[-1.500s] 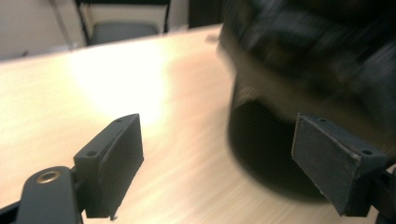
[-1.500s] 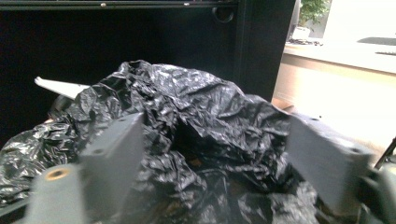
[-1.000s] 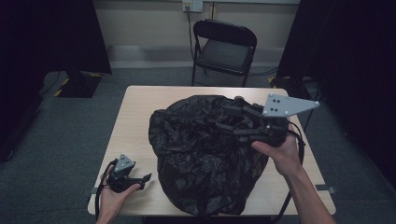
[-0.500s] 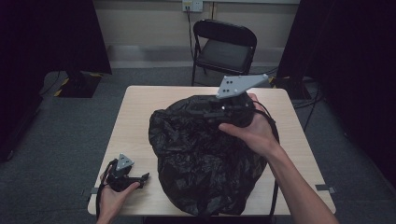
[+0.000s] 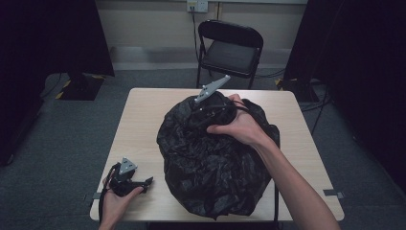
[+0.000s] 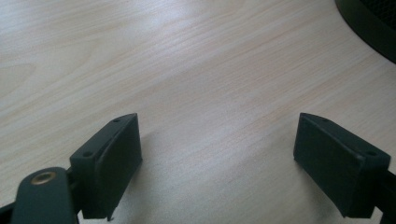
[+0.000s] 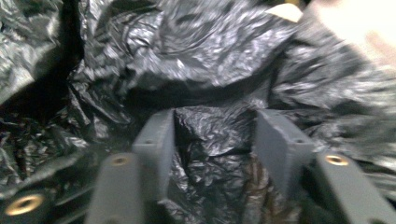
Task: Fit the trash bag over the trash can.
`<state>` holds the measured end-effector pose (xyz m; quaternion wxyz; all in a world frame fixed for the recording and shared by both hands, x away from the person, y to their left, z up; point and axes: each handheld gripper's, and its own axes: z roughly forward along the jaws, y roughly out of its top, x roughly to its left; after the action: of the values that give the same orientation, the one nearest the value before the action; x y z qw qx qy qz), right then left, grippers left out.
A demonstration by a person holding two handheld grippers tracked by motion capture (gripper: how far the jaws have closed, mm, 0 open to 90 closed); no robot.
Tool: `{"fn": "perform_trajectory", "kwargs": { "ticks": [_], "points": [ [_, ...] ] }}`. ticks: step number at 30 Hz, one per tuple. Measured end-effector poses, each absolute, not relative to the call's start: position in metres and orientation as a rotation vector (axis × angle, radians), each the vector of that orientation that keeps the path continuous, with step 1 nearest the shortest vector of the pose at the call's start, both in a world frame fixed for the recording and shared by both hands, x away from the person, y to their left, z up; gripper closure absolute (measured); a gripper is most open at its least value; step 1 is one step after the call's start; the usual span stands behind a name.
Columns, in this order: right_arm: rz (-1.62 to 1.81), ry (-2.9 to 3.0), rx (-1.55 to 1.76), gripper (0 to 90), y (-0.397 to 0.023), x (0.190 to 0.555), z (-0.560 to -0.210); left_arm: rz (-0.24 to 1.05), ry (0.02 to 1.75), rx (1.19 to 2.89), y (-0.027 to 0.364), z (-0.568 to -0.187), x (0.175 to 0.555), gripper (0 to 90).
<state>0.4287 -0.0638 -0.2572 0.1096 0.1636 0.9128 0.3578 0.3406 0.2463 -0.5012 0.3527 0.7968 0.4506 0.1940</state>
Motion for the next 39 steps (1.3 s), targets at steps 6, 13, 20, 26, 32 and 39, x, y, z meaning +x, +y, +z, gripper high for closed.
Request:
{"fn": "perform_trajectory", "kwargs": {
  "ticks": [6, 13, 20, 26, 32, 39],
  "points": [
    [0.956, 2.763, 0.494, 44.7, -0.054, 0.439, -0.278, 0.501, 1.166, 2.060, 0.246, -0.501, 0.341, 14.7],
    [0.815, 2.867, 0.562, 38.2, -0.048, 0.444, -0.298, 0.501, 1.166, 2.061, 0.246, -0.501, 0.341, 14.7],
    [1.035, 2.809, 0.595, 32.2, -0.055, 0.443, -0.280, 0.501, 1.165, 2.061, 0.246, -0.501, 0.341, 14.7],
    [1.270, 2.701, 0.578, 32.8, -0.077, 0.436, -0.244, 0.501, 1.165, 2.061, 0.246, -0.501, 0.341, 14.7],
    [1.513, 2.638, 0.347, 54.0, -0.096, 0.406, -0.224, 0.502, 1.165, 2.061, 0.246, -0.501, 0.341, 14.7],
    [1.305, 2.762, 0.165, 69.9, -0.074, 0.374, -0.244, 0.501, 1.165, 2.061, 0.246, -0.501, 0.341, 14.7]
  ]
}}
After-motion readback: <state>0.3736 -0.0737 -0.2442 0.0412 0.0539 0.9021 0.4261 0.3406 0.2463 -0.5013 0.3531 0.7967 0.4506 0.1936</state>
